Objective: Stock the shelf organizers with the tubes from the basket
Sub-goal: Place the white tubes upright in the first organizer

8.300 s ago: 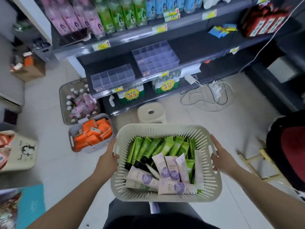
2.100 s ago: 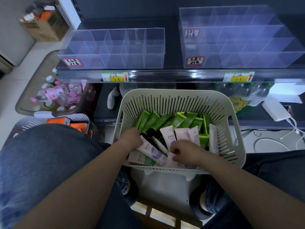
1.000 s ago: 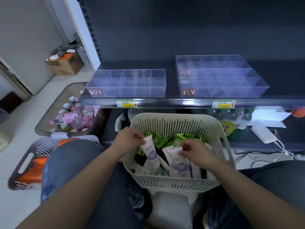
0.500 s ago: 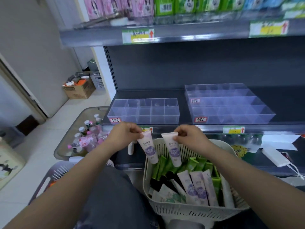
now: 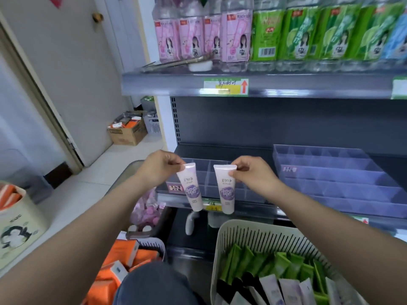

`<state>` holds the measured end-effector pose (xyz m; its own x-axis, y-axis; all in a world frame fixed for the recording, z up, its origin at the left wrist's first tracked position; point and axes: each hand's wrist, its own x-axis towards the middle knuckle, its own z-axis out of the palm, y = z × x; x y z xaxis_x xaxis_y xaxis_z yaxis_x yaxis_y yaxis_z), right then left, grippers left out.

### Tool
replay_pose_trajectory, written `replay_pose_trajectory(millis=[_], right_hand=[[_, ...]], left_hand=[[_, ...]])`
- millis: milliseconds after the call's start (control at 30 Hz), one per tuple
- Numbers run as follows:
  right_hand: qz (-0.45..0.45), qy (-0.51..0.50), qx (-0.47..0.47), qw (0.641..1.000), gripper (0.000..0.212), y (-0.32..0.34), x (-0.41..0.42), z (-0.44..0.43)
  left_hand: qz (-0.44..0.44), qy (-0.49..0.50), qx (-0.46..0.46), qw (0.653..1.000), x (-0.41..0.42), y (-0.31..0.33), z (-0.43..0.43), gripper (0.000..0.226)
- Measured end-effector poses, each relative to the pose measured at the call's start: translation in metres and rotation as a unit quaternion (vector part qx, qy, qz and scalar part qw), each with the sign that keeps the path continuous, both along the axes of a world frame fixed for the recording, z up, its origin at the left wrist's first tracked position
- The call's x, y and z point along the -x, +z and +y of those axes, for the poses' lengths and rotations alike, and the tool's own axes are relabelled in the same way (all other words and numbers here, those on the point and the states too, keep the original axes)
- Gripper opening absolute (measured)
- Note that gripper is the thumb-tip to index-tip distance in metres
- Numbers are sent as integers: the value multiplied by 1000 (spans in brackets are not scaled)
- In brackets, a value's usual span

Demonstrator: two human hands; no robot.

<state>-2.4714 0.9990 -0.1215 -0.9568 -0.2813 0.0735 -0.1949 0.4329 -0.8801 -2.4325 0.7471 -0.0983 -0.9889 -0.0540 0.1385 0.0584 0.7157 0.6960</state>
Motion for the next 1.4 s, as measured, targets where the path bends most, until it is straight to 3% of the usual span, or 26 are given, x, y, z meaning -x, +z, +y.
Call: replay_pose_trajectory(millis=[367, 700, 1067, 1400], right_hand=[[22, 14, 56, 998, 11, 24, 60, -43], [47, -54, 78, 994, 6, 25, 106, -78], [43, -53, 37, 997, 6, -9, 137, -105], [38, -57, 19, 997, 11, -29, 144, -119]], left_hand=[[44, 19, 32, 998, 63, 25, -41, 12], [83, 71, 42, 993, 113, 17, -53, 17], [84, 67, 102, 989, 146, -7, -61, 20], [74, 72, 98, 990, 154, -29, -62, 19]])
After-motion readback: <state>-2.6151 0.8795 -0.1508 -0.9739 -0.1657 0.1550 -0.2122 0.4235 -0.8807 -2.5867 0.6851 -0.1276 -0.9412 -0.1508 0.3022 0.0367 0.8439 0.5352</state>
